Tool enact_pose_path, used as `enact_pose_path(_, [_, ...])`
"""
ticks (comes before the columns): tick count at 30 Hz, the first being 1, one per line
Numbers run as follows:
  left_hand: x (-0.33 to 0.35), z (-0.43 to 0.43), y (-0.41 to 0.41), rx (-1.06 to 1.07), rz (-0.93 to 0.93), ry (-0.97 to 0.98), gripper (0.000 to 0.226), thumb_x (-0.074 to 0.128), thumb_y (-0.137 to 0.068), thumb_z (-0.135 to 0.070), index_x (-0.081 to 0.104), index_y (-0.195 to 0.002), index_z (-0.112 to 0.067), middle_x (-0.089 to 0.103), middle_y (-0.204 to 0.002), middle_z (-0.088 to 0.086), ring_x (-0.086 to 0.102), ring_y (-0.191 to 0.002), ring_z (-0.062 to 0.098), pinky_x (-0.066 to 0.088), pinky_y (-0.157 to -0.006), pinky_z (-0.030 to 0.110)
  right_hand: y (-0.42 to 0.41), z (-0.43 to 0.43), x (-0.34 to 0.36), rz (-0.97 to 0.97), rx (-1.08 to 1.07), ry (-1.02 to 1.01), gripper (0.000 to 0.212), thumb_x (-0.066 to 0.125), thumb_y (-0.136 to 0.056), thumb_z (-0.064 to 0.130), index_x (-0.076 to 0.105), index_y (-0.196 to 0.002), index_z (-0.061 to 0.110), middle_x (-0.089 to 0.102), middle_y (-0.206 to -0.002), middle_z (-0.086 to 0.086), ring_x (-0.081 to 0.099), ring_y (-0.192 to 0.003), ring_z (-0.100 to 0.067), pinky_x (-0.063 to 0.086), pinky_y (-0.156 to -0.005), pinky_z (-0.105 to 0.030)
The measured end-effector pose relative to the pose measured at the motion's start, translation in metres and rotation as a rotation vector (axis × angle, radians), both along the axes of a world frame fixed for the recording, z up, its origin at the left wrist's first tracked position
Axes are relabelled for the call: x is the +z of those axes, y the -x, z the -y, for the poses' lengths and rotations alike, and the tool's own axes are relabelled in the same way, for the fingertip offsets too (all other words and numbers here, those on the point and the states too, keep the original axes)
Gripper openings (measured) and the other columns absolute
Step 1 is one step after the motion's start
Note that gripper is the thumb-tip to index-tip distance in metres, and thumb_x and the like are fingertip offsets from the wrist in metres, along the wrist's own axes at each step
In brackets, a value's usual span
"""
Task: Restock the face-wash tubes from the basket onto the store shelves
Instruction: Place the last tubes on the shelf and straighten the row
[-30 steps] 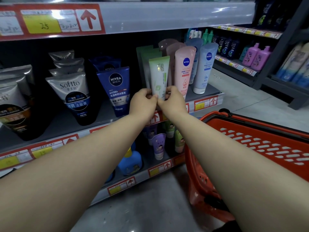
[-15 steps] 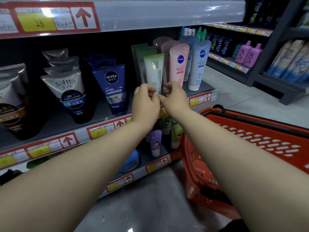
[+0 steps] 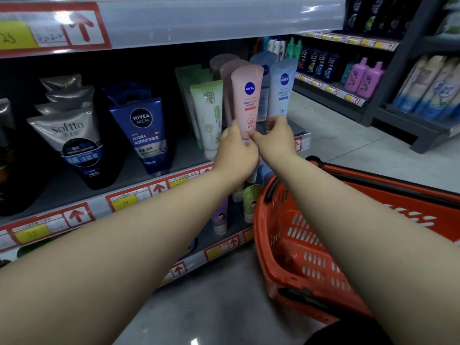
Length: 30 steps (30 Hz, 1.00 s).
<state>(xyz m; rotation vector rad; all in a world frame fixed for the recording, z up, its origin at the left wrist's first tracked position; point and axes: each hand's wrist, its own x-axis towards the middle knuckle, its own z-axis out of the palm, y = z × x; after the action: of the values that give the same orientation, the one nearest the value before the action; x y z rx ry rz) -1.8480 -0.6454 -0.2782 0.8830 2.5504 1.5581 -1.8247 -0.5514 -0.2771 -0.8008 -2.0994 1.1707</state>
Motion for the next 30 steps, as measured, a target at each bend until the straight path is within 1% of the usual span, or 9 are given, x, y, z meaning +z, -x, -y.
enact_pose_path(2, [0.001,-0.008,0.005,0.025,0.042,0.024,0.049,0.048,-0.084,-0.009,0.045,-0.133,-0.01,0.053,-0.129,0.01,0.055,-0.115,0.022,0.042,-0.089,0.022,0.007,-0.002,-0.002,0.025,0.057,0.002,0.055,0.068,-0.083,0.018,0.043,-0.131,0.007,0.054,-0.13,-0.01,0.051,-0.12,-0.023,0.039,-0.094,-0.026])
enact_pose_path(5, [0.003,-0.016,0.011,0.055,0.121,0.027,0.055,0.048,-0.078,-0.004,0.044,-0.133,-0.008,0.053,-0.131,0.012,0.053,-0.12,0.024,0.042,-0.097,0.024,0.016,-0.006,-0.006,0.056,0.128,0.036,0.052,0.065,-0.083,0.012,0.044,-0.13,0.005,0.059,-0.126,-0.012,0.056,-0.116,-0.024,0.041,-0.091,-0.025])
enact_pose_path(9, [-0.003,-0.025,0.018,0.08,0.139,0.036,0.054,0.054,-0.081,-0.007,0.044,-0.134,-0.011,0.055,-0.129,0.01,0.055,-0.117,0.022,0.04,-0.089,0.019,0.024,-0.013,-0.017,0.057,0.214,0.051,0.043,0.067,-0.082,0.014,0.051,-0.121,0.007,0.065,-0.116,-0.011,0.062,-0.105,-0.023,0.049,-0.093,-0.035])
enact_pose_path(12, [-0.01,-0.026,0.018,0.065,0.092,0.033,0.061,0.051,-0.072,-0.012,0.045,-0.133,-0.015,0.057,-0.126,0.01,0.057,-0.113,0.023,0.046,-0.098,0.031,0.023,-0.016,-0.021,0.058,0.227,0.035,0.039,0.065,-0.083,0.014,0.053,-0.119,0.007,0.065,-0.114,-0.01,0.062,-0.103,-0.023,0.05,-0.093,-0.037])
enact_pose_path(14, [-0.014,-0.025,0.018,0.053,0.057,0.066,0.061,0.05,-0.071,-0.011,0.045,-0.131,-0.016,0.057,-0.123,0.009,0.059,-0.11,0.024,0.049,-0.096,0.037,0.021,-0.018,-0.022,0.051,0.218,0.008,0.037,0.064,-0.083,0.014,0.053,-0.118,0.008,0.065,-0.114,-0.01,0.062,-0.104,-0.025,0.05,-0.094,-0.04])
enact_pose_path(19, [-0.018,-0.025,0.018,0.025,0.008,0.093,0.057,0.051,-0.079,-0.009,0.042,-0.135,-0.013,0.055,-0.125,0.01,0.056,-0.111,0.022,0.045,-0.088,0.024,0.013,-0.021,-0.024,0.06,0.231,-0.049,0.034,0.063,-0.086,0.018,0.054,-0.118,0.011,0.065,-0.115,-0.009,0.061,-0.106,-0.024,0.05,-0.094,-0.041])
enact_pose_path(24, [-0.018,-0.024,0.011,0.032,0.014,0.044,0.05,0.05,-0.084,-0.008,0.044,-0.133,-0.009,0.054,-0.125,0.011,0.057,-0.107,0.019,0.04,-0.078,0.014,0.008,-0.021,-0.019,0.108,0.243,-0.104,0.034,0.061,-0.089,0.02,0.054,-0.12,0.009,0.064,-0.118,-0.008,0.059,-0.108,-0.022,0.044,-0.086,-0.027])
enact_pose_path(26, [-0.017,-0.024,0.004,0.071,0.014,0.023,0.049,0.051,-0.085,-0.01,0.043,-0.134,-0.01,0.05,-0.125,0.013,0.057,-0.106,0.021,0.043,-0.082,0.017,0.006,-0.021,-0.018,0.119,0.253,-0.122,0.034,0.062,-0.088,0.021,0.056,-0.119,0.008,0.064,-0.117,-0.009,0.059,-0.107,-0.023,0.044,-0.085,-0.027])
enact_pose_path(30, [-0.013,-0.028,-0.012,0.167,0.002,0.001,0.053,0.049,-0.09,-0.011,0.036,-0.141,-0.007,0.038,-0.134,0.014,0.049,-0.116,0.023,0.038,-0.093,0.019,0.005,-0.027,-0.016,0.133,0.313,-0.139,0.034,0.063,-0.086,0.019,0.057,-0.119,0.009,0.066,-0.116,-0.009,0.061,-0.106,-0.022,0.048,-0.092,-0.032])
